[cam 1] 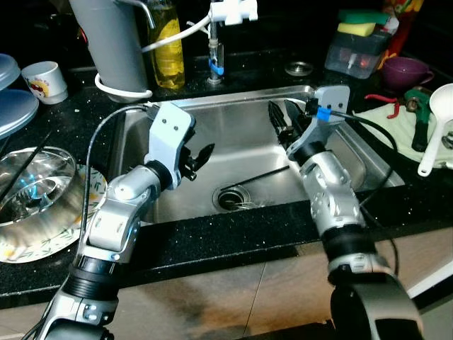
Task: Kitchen organization
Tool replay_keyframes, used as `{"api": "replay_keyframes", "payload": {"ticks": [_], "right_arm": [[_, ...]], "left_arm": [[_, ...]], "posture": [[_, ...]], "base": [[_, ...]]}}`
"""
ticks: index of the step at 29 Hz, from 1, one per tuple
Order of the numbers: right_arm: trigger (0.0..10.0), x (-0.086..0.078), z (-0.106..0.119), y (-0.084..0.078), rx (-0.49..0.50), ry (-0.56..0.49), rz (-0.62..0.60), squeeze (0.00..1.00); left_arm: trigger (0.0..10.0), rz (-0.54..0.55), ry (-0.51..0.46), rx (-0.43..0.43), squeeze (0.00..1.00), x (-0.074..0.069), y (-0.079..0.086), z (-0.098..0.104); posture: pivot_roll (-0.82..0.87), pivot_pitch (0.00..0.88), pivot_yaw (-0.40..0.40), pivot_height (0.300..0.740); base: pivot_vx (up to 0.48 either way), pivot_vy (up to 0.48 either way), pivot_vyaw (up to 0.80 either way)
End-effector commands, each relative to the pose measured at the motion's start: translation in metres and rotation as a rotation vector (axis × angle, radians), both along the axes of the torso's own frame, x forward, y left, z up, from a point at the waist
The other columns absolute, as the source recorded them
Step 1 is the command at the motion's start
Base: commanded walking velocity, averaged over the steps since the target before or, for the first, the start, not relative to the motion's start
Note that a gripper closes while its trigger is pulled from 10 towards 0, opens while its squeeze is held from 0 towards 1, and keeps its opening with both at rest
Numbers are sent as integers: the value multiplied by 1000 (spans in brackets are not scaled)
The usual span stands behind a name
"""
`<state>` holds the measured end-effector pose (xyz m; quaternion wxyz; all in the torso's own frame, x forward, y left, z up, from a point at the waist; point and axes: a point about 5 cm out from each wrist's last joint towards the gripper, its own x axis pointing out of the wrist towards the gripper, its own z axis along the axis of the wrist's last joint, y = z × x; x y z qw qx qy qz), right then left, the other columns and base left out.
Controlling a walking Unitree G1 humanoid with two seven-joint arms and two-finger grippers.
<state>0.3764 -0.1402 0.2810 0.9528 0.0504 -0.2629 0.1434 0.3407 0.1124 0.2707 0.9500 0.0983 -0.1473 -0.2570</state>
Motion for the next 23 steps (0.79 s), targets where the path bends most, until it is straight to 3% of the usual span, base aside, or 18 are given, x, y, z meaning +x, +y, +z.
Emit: {"api": "replay_keyframes", "payload": {"ticks": [1,7,23], "right_arm": [[10000,-4,-7,5,7,20,18,0],[10000,-16,-9,6,35,53,15,0],[10000,-27,-6,10,30,104,32,0]], "left_arm": [[10000,9,1,-18,0,-3,1,-3],[10000,29,2,-50,0,-3,2,-3],[10000,17,18,-49,0,-6,0,-7]], "posture": [[-7,169,65,740],[-14,176,60,740],[-20,188,50,740]], "base": [[0,0,0],[0,0,0],[0,0,0]]}}
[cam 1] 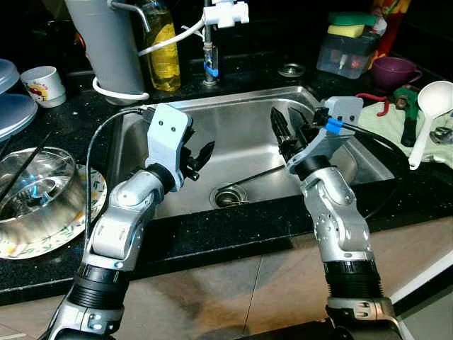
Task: Kitchen organization
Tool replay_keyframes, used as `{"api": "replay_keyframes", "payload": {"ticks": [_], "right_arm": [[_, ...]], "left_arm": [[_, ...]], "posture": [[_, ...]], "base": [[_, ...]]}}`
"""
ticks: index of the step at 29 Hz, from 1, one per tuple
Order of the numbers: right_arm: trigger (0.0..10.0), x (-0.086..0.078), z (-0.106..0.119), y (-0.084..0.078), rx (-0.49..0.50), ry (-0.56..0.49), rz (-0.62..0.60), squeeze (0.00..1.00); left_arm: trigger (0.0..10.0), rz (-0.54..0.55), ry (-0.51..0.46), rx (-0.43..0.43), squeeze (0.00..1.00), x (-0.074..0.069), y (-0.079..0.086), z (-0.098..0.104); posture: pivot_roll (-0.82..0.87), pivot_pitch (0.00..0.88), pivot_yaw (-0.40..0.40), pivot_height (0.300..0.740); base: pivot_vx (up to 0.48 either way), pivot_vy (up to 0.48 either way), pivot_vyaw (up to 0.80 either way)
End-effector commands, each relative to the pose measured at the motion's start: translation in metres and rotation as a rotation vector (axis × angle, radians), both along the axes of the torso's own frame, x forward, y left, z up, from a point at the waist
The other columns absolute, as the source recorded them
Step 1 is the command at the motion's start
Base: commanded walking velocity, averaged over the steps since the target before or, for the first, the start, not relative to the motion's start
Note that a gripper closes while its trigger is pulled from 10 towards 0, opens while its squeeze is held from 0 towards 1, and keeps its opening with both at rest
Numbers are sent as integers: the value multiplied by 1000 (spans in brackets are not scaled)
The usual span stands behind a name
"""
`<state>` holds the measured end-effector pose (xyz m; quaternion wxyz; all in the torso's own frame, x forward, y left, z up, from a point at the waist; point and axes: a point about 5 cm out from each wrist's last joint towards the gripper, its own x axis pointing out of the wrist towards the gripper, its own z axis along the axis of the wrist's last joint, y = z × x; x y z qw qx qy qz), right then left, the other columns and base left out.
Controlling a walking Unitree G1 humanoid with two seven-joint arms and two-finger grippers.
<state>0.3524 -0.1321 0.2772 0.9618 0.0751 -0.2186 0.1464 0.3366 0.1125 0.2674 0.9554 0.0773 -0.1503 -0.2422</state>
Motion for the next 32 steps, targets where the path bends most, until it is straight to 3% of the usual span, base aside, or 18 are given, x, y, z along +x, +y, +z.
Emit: {"api": "replay_keyframes", "payload": {"ticks": [1,8,32], "right_arm": [[10000,-3,-3,2,-2,8,12,0],[10000,-4,-3,2,-3,16,14,0],[10000,-5,-2,2,-8,29,20,0]], "left_arm": [[10000,-8,14,-2,0,-2,0,-4],[10000,-12,13,-1,0,-3,0,-4],[10000,-3,11,0,0,-4,2,-4]], "posture": [[-20,188,50,740],[-20,188,47,740],[-22,186,44,740]], "base": [[0,0,0],[-107,0,0],[-322,0,0]]}}
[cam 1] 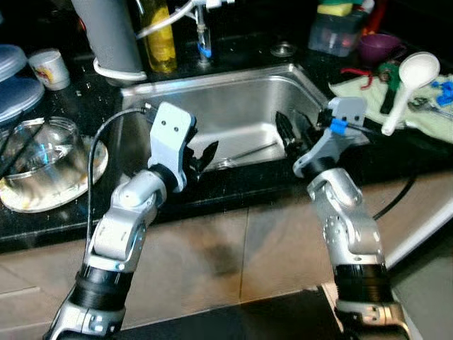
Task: Kitchen organization
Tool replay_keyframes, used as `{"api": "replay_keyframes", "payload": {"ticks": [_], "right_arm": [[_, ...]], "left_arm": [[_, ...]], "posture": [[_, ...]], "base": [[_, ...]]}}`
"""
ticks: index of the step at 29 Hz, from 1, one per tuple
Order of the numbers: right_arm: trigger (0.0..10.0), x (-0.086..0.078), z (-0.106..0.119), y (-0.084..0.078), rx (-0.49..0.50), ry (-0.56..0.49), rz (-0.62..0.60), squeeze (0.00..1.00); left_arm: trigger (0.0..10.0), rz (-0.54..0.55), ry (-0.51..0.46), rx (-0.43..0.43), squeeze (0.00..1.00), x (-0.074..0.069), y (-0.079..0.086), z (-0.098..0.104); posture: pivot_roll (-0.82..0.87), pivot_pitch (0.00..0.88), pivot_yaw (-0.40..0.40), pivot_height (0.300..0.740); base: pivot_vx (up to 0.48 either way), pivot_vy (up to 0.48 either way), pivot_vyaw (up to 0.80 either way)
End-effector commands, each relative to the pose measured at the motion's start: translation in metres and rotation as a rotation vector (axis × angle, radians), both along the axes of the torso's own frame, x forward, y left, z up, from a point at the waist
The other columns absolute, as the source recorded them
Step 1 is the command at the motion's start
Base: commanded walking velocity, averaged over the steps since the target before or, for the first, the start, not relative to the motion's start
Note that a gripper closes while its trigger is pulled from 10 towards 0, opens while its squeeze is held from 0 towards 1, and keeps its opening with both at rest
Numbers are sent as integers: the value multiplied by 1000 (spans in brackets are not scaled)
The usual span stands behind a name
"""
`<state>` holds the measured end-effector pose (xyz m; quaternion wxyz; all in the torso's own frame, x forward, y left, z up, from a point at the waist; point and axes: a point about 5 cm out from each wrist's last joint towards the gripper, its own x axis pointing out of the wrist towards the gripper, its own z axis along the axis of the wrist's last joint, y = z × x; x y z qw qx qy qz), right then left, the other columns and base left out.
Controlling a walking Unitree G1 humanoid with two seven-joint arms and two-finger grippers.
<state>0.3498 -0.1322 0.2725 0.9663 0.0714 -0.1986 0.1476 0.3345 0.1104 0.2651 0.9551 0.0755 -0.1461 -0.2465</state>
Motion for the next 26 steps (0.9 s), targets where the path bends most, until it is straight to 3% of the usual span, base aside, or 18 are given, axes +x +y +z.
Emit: {"api": "replay_keyframes", "payload": {"ticks": [1,6,20,23,26], "right_arm": [[10000,-2,3,3,6,-10,18,0],[10000,-2,4,3,7,-9,21,0],[10000,-5,0,8,1,11,51,0],[10000,-7,-5,10,-7,33,82,0],[10000,-13,-17,15,-16,87,190,0]], "left_arm": [[10000,6,1,0,0,-1,4,-1],[10000,8,4,1,0,-2,5,-2],[10000,32,74,36,0,-1,10,-16],[10000,35,102,39,0,-2,12,-22],[10000,26,128,42,0,-5,15,-31]], "posture": [[-23,187,41,740],[-23,187,41,740],[-22,197,32,740],[-22,197,31,740],[-21,195,32,740]], "base": [[-319,0,0],[-298,0,0],[0,0,0],[0,0,0],[0,0,0]]}}
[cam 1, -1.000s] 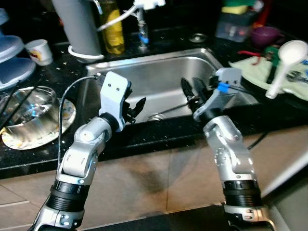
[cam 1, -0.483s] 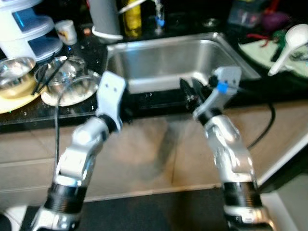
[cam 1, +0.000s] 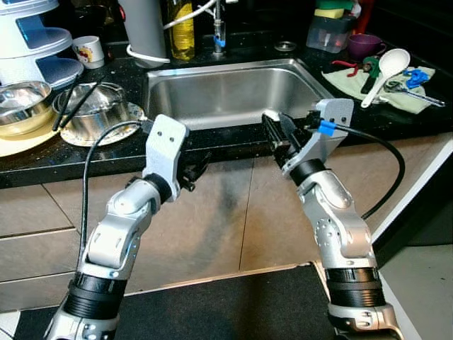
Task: Kitchen organization
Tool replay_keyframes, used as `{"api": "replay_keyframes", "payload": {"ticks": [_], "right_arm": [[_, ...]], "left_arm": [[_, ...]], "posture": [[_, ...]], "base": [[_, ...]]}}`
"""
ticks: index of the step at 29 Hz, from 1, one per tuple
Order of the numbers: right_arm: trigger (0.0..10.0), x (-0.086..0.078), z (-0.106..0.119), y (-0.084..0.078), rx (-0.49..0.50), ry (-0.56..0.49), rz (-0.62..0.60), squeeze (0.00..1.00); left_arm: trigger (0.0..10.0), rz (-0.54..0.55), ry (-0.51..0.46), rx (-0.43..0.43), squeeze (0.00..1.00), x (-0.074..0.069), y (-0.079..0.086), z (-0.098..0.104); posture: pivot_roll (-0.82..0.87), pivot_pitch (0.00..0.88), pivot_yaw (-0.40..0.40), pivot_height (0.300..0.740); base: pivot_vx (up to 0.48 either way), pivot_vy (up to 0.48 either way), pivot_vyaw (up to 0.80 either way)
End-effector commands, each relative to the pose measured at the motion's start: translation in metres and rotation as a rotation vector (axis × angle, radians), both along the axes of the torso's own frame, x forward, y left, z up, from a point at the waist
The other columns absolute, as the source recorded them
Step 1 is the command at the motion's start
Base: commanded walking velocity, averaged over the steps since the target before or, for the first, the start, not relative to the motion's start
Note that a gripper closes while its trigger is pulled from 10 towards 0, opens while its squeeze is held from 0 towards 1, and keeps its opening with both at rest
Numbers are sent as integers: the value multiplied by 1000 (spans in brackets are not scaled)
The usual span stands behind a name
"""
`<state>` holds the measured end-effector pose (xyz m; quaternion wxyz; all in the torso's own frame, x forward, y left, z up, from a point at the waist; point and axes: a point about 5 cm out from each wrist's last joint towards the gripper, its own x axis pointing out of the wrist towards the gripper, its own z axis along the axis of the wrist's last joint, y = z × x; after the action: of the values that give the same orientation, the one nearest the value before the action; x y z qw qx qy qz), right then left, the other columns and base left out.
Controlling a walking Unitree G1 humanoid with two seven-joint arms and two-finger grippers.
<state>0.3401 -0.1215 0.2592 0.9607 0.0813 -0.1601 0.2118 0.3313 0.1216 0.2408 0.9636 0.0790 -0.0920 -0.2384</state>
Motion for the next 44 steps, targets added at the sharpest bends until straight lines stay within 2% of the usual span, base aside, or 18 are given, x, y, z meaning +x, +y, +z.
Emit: {"api": "replay_keyframes", "payload": {"ticks": [1,5,9,11,13,14,17,18,20,21,23,24,26,27,28,32,34,44], "right_arm": [[10000,-11,-9,6,13,18,123,0],[10000,-22,-13,9,32,-1,203,0],[10000,-33,-36,6,51,29,266,0],[10000,-41,-69,4,29,133,297,0],[10000,-50,-110,1,-60,289,296,0],[10000,-50,-110,1,-60,289,296,0],[10000,-52,-155,-9,-215,450,157,0],[10000,-52,-155,-9,-215,450,157,0],[10000,-54,-198,-27,-266,602,-61,0],[10000,-54,-198,-27,-266,602,-61,0],[10000,-63,-232,-36,-255,725,-191,0],[10000,-63,-232,-36,-255,725,-191,0],[10000,-75,-258,-35,-243,821,-225,0],[10000,-75,-258,-35,-243,821,-225,0],[10000,-82,-273,-30,-252,875,-234,0],[10000,-86,-280,-25,-264,899,-232,0],[10000,-88,-287,-15,-284,906,-226,0],[10000,-89,-293,-13,-291,900,-226,0]], "left_arm": [[10000,-24,31,23,0,-5,5,-11],[10000,-55,32,65,0,-11,8,-16],[10000,-146,73,87,0,-24,10,-27],[10000,-211,152,171,0,-36,13,-49],[10000,-268,260,291,0,-50,15,-78],[10000,-268,260,291,0,-50,15,-78],[10000,-232,404,429,0,-59,24,-114],[10000,-232,404,429,0,-59,24,-114],[10000,-90,451,368,0,-57,30,-145],[10000,-90,451,368,0,-57,30,-145],[10000,140,497,253,0,-51,43,-176],[10000,140,497,253,0,-51,43,-176],[10000,344,575,182,0,-53,58,-208],[10000,344,575,182,0,-53,58,-208],[10000,427,633,182,0,-61,66,-228],[10000,433,662,213,0,-66,67,-237],[10000,408,667,220,0,-71,64,-243],[10000,395,645,219,0,-66,61,-248]], "posture": [[-22,193,35,740],[-22,193,35,740],[-24,190,39,740],[-21,185,41,740],[-18,182,42,740],[-18,182,42,740],[-19,175,46,740],[-19,175,46,740],[-22,171,46,740],[-22,171,46,740],[-23,167,48,740],[-23,167,48,740],[-23,164,46,740],[-23,164,46,740],[-26,165,46,740],[-26,170,46,740],[-33,176,47,740],[-22,184,35,740]], "base": [[0,0,0],[0,0,0],[0,0,0],[0,0,0],[0,0,0],[0,0,0],[0,0,0],[0,0,0],[0,0,0],[0,0,0],[0,0,0],[0,0,0],[0,0,0],[0,0,0],[0,0,0],[0,0,0],[0,0,0],[0,0,0]]}}
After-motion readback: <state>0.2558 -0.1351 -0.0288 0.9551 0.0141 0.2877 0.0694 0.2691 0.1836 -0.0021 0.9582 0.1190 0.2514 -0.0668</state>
